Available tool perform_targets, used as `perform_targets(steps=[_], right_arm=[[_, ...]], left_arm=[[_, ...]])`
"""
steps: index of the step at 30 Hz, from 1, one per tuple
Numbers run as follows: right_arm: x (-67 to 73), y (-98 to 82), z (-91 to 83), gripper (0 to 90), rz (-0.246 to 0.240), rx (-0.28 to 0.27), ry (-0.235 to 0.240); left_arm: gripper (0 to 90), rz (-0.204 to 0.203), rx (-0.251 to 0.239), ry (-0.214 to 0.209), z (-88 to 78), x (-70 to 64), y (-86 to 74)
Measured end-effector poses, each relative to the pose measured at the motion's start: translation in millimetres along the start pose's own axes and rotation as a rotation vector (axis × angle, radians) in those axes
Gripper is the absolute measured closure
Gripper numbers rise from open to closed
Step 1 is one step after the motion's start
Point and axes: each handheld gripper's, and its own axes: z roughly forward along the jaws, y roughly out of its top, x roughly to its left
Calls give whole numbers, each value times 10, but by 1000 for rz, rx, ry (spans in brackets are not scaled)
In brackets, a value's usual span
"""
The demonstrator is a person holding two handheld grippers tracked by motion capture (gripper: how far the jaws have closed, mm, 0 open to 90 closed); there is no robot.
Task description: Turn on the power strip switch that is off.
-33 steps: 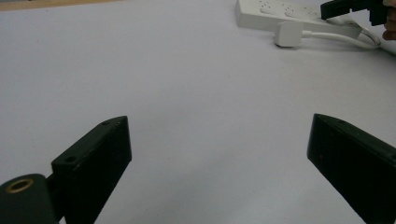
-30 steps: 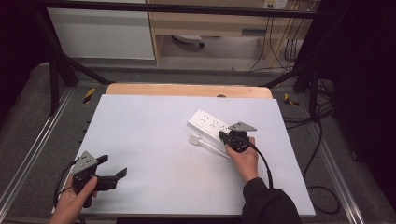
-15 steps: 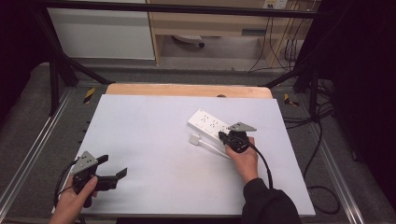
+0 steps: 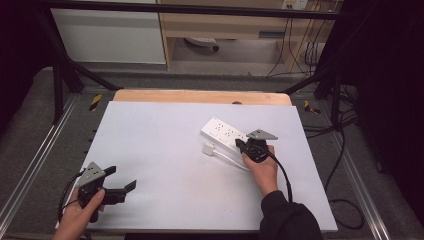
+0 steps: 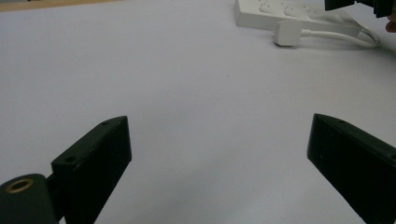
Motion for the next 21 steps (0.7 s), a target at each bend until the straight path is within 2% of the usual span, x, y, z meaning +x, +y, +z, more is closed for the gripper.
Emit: perform_targets(steps=[7, 16, 21], right_arm=[[-11, 17, -13, 820, 27, 3, 15], [9, 73, -46, 690, 32, -19, 20], [8, 88, -63, 660, 28, -23, 20]], left_arm=[[66, 0, 2, -1, 1, 2, -1], [66, -2, 2, -2, 5, 1, 0], [66, -2, 2, -1, 3, 2, 0]])
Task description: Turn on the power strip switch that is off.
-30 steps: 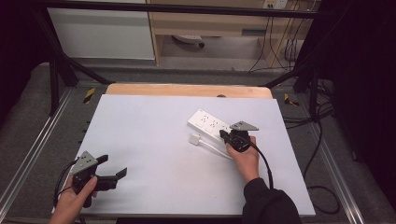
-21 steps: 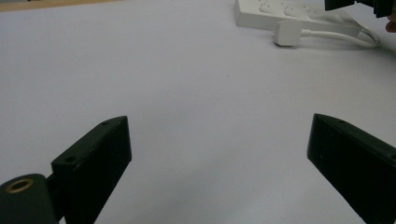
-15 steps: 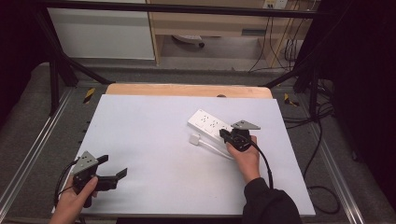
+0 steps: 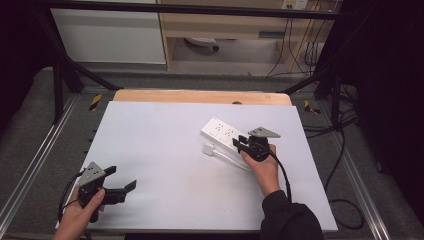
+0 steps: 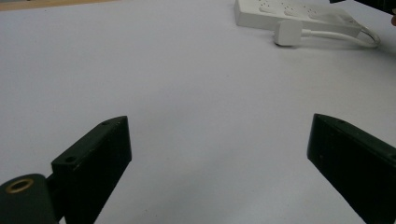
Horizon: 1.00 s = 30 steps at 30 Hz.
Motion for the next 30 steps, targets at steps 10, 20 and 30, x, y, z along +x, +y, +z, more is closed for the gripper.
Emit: perform_targets(steps=[10, 20, 30], right_arm=[[-5, 13, -7, 527, 12, 7, -4], [6, 64, -31, 373, 17, 6, -4], [31, 132, -75, 209, 15, -8, -15]], left_arm=[[66, 0, 0, -2, 2, -2, 0], [66, 1, 2, -2, 4, -2, -1], [66, -3, 2, -3, 7, -1, -1]])
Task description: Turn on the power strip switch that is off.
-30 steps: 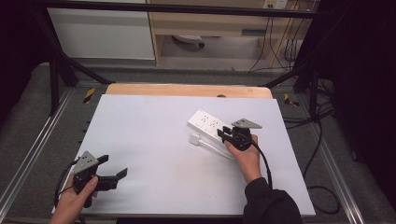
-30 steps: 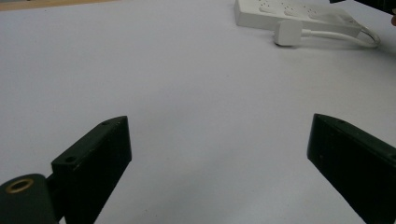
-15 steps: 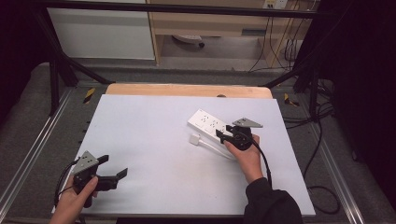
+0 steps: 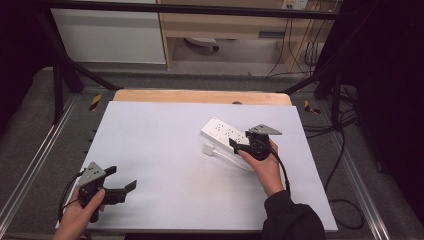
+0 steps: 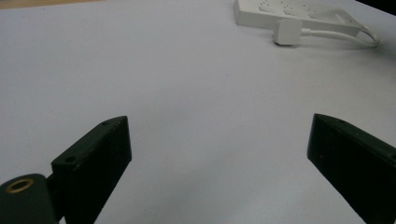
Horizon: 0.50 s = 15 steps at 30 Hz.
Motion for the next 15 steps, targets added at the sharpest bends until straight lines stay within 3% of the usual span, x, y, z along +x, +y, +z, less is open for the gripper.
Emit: perform_targets(steps=[7, 11, 15], right_arm=[[21, 74, -77, 60, -8, -5, -45], [22, 86, -122, 61, -4, -2, -95], [3, 90, -160, 60, -7, -6, -116]], left_arm=[[66, -2, 0, 0, 1, 2, -1], [66, -2, 0, -1, 0, 2, -1], [66, -2, -1, 0, -3, 3, 0]])
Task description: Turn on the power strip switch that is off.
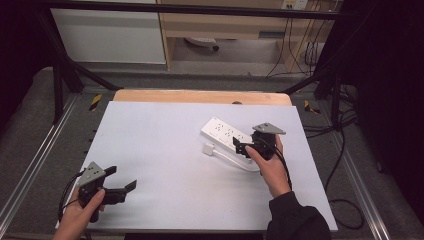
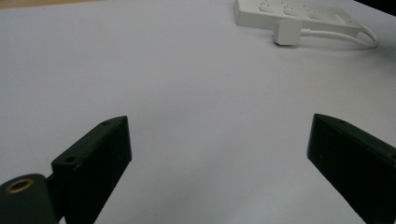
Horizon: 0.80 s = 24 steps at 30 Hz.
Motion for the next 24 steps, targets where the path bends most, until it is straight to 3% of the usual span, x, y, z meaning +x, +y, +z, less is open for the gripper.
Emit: perform_targets(steps=[24], right_arm=[[-164, 61, -407, 53, 19, -61, 2]], left_arm=[[64, 2, 0, 4, -14, 6, -3]])
